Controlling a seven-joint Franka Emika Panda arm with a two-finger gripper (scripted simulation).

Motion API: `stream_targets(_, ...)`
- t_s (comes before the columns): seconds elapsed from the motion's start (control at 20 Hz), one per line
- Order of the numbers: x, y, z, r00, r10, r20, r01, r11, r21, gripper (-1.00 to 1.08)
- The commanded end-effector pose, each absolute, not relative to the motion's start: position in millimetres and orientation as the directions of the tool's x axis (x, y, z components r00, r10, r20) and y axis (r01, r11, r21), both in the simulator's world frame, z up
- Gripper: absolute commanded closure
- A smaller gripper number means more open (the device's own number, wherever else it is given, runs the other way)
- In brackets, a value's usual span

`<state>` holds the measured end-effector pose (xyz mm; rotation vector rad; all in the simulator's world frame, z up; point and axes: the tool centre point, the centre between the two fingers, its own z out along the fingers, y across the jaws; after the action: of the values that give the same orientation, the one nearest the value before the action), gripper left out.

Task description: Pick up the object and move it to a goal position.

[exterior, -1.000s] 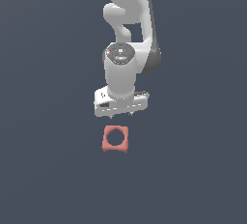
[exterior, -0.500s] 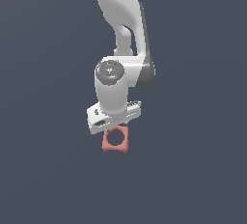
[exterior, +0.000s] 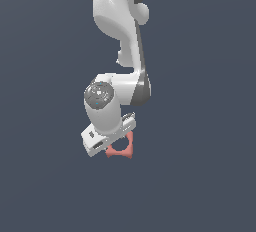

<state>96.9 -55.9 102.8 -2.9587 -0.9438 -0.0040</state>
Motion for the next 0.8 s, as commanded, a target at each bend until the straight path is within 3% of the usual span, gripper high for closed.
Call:
stream_targets(0.0, 104, -62, 96, 0.787, 0.617, 0.020, 0.617, -0.786, -0.038, -0.60)
stream_targets(0.75, 118, -81, 76, 0.708, 0.705, 0.040, 0.706, -0.706, -0.047, -0.60)
